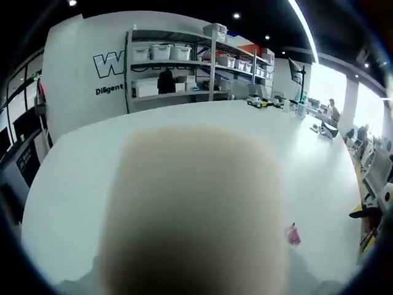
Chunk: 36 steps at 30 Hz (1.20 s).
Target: Place the target food into the container with the food tongs after gripping and lifting it, then release it inside without dropping or visibly crushing the food.
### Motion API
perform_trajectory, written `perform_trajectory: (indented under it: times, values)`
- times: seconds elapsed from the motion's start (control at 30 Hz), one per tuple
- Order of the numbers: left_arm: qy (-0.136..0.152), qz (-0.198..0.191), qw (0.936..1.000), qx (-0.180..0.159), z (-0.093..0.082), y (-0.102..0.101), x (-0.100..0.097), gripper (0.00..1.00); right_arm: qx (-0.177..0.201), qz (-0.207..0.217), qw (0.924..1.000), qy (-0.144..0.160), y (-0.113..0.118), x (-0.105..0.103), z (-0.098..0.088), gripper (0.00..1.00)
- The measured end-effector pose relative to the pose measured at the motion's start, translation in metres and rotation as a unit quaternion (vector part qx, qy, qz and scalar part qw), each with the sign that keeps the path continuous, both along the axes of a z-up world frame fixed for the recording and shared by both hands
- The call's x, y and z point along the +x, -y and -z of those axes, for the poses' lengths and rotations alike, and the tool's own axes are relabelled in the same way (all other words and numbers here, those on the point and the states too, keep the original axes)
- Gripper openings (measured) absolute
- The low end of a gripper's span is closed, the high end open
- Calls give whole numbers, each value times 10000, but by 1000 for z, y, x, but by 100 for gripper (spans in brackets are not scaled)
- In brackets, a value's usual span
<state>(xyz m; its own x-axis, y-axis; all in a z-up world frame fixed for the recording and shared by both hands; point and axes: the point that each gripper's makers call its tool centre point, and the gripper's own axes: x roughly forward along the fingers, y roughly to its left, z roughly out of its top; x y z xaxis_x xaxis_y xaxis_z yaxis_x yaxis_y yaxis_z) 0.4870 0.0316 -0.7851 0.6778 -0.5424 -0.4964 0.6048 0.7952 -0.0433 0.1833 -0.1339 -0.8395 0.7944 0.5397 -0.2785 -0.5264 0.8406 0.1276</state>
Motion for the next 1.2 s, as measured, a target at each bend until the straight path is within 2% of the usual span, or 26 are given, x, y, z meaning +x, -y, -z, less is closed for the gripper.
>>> perform_trajectory:
  times: [0.1, 0.17, 0.3, 0.4, 0.43, 0.57, 0.7, 0.77, 0.87, 0.97, 1.1, 1.2]
  values:
    - [13, -48, 10000, -34, 2, 5, 14, 23, 16, 39, 10000, -38, 3, 2, 1, 70]
    - [-89, -102, 9999, -48, 8, 8, 22, 23, 72, 54, 10000, -38, 5, 4, 1, 70]
    - [-93, -258, 9996, -23, 17, 8, 42, 23, 58, 87, 9999, -68, 6, 8, 2, 70]
    - [-173, -334, 9993, 2, 26, 8, 49, 23, 75, 115, 9999, -84, 9, 10, 4, 70]
    - [-237, -346, 9991, 87, 35, 7, 52, 23, 80, 125, 9998, -100, 11, 11, 5, 70]
    - [-308, -380, 9987, 117, 49, 9, 53, 23, 13, 191, 9997, -167, 18, 14, 12, 70]
    - [-403, -481, 9980, 54, 55, 7, 56, 23, 23, 209, 9995, -216, 21, 15, 15, 69]
    - [-386, -543, 9977, 141, 59, 4, 59, 23, -14, 210, 9996, -212, 22, 16, 15, 69]
    - [-349, -722, 9968, 32, 57, 1, 65, 23, -12, 226, 9995, -205, 23, 18, 15, 68]
    - [-190, -859, 9960, 176, 57, -3, 72, 23, 8, 241, 9995, -205, 24, 20, 15, 68]
    - [-199, -847, 9962, 79, 58, 2, 71, 25, -7, 256, 9993, -259, 25, 19, 20, 68]
    - [-128, -804, 9965, 180, 58, 3, 71, 26, -5, 261, 9993, -268, 26, 19, 21, 68]
